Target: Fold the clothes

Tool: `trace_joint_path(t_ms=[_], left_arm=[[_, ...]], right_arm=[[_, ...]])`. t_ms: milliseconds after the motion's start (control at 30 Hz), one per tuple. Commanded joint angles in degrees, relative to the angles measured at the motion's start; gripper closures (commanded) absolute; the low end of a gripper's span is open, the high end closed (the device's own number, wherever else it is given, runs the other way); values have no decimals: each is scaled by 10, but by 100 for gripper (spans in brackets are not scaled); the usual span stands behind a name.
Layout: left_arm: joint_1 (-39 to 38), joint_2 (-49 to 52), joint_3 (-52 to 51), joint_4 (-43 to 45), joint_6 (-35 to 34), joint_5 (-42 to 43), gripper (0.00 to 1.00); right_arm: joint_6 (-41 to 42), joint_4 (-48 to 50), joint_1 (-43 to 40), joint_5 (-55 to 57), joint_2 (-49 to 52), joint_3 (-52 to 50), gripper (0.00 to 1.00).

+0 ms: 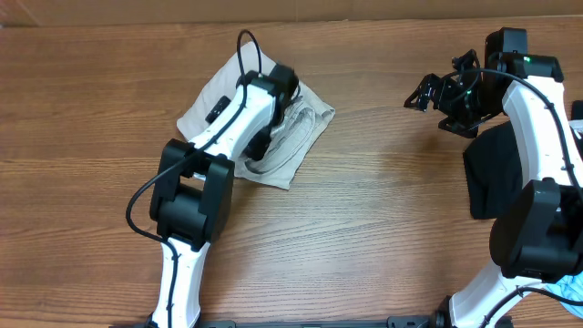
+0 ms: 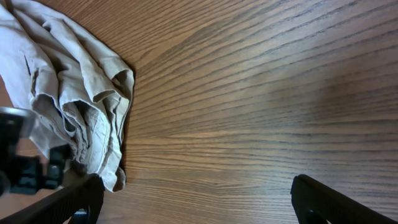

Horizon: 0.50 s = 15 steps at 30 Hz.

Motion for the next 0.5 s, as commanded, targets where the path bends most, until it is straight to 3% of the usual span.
trace_joint_path(t_ms=[0,100,200,467], left_arm=[[-10,0,97,-23,-2,200,0],[-14,0,148,-36,-7,289,0],[-17,0,161,-26,-56,302,0],[-26,2,70,68,-98,346,0]], right_arm=[[-4,3,-2,3,-19,16,0],[-4,2,-1,3,-19,16,0],[-4,1,-1,3,-19,16,0],[-4,2,-1,4,-19,16,0]])
